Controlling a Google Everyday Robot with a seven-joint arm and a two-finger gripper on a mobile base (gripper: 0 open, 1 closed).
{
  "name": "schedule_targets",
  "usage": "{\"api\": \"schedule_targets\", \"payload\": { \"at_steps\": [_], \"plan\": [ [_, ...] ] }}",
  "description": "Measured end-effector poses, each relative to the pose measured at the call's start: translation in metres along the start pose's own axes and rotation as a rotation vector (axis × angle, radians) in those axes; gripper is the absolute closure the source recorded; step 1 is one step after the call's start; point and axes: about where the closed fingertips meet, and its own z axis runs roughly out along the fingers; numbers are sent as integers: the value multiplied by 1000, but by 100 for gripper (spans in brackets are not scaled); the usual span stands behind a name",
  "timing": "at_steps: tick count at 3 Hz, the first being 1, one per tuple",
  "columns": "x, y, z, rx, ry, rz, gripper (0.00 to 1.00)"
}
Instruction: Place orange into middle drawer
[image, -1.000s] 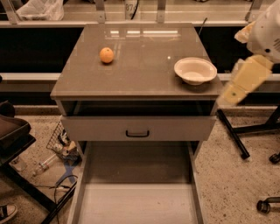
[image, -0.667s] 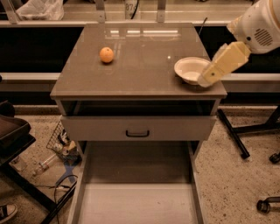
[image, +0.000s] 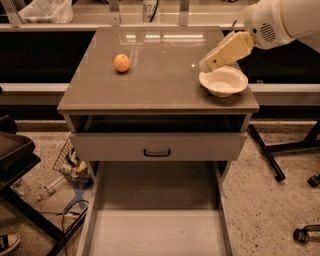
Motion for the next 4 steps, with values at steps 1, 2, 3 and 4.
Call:
{"api": "schedule_targets", "payload": {
  "at_steps": [1, 2, 3, 4],
  "plan": [
    [-5, 6, 20, -4, 8, 6, 0],
    [-43, 10, 114, -1, -51, -8, 0],
    [-77, 0, 227, -28, -163, 21, 0],
    [-87, 3, 295, -77, -193, 42, 0]
  ]
}}
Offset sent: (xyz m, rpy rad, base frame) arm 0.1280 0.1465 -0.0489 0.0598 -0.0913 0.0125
